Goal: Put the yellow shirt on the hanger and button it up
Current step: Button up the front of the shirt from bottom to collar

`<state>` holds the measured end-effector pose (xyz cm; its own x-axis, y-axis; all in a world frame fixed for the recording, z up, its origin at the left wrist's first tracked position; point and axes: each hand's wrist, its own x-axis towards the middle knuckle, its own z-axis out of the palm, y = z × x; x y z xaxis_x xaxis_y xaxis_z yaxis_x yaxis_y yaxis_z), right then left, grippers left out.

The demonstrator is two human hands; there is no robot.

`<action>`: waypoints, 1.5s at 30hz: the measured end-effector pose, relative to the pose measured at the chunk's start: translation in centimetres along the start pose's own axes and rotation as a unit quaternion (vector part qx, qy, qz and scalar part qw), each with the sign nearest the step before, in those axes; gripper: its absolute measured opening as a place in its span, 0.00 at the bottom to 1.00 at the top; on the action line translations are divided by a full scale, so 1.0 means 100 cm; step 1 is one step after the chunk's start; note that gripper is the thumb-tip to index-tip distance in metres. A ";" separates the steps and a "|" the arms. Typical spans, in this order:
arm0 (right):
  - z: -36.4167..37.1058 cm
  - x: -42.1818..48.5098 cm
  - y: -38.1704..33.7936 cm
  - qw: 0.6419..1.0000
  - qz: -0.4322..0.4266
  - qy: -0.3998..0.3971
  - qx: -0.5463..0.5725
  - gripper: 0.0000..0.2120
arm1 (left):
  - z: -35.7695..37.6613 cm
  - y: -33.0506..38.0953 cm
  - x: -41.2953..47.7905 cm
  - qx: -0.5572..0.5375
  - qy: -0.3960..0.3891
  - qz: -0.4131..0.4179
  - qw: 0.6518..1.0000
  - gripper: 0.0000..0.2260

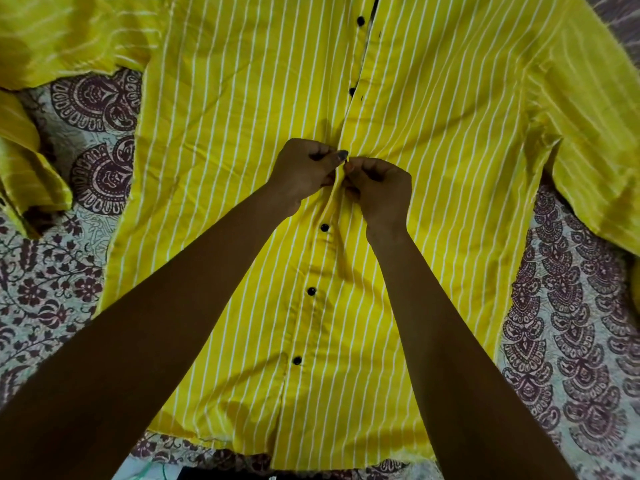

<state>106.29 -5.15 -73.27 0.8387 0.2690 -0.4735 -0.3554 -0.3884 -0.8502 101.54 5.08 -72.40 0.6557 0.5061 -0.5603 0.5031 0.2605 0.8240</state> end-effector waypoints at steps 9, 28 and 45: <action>-0.006 -0.001 -0.010 0.995 0.044 -0.068 0.062 0.07 | -0.013 0.002 0.002 -0.021 -0.078 -0.018 0.997 0.04; -0.001 -0.005 -0.006 0.982 -0.121 0.023 -0.147 0.05 | -0.009 -0.002 -0.002 -0.002 -0.028 0.013 1.000 0.06; 0.006 -0.006 -0.008 0.985 -0.095 0.062 -0.128 0.04 | 0.002 -0.005 -0.006 -0.070 0.060 -0.015 0.996 0.07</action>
<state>105.81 -4.44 -72.41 0.9299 0.2544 -0.2656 -0.0846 -0.5547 -0.8277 101.02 4.49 -72.52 0.5651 0.5891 -0.5776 0.4324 0.3848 0.8154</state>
